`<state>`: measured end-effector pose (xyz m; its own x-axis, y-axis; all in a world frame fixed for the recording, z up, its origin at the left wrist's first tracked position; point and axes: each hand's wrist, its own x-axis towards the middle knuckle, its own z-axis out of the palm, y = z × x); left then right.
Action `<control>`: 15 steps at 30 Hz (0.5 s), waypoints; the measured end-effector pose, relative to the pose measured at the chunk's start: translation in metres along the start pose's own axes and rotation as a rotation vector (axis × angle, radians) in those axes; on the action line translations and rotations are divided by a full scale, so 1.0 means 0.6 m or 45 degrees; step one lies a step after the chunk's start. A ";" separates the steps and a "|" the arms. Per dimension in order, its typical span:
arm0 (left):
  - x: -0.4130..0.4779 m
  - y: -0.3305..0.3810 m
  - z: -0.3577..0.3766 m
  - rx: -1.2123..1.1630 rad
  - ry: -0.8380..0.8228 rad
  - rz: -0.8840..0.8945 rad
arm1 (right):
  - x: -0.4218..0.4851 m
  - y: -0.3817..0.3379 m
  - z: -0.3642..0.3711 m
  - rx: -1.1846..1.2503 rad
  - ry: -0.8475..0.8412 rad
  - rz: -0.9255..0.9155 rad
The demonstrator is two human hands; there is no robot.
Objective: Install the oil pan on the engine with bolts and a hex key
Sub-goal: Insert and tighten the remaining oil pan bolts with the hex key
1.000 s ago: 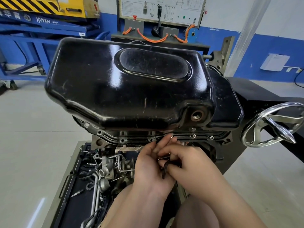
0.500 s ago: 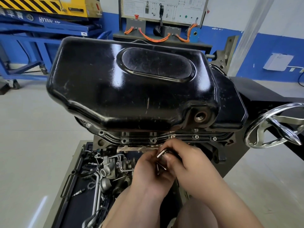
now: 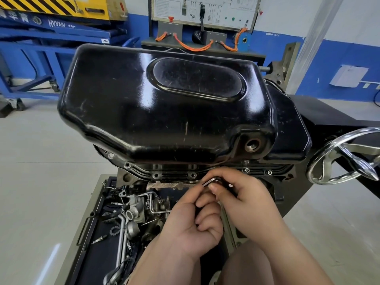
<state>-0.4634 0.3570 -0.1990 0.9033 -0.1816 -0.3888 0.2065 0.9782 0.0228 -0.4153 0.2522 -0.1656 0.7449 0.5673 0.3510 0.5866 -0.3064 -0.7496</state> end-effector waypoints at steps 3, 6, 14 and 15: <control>-0.001 0.000 0.001 -0.037 -0.140 -0.016 | 0.001 -0.001 0.002 0.048 0.003 -0.008; 0.002 0.002 -0.002 -0.085 -0.257 -0.033 | -0.001 0.000 0.005 0.106 -0.033 0.006; 0.013 0.012 -0.013 -0.078 -0.214 0.034 | -0.020 -0.008 -0.015 0.002 0.398 -0.253; 0.015 0.013 -0.016 -0.078 -0.206 0.038 | -0.025 -0.011 -0.019 -0.045 0.420 -0.283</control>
<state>-0.4575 0.3640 -0.2109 0.9584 -0.1613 -0.2356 0.1596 0.9868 -0.0260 -0.4265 0.2372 -0.1596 0.6576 0.3487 0.6679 0.7511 -0.2334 -0.6176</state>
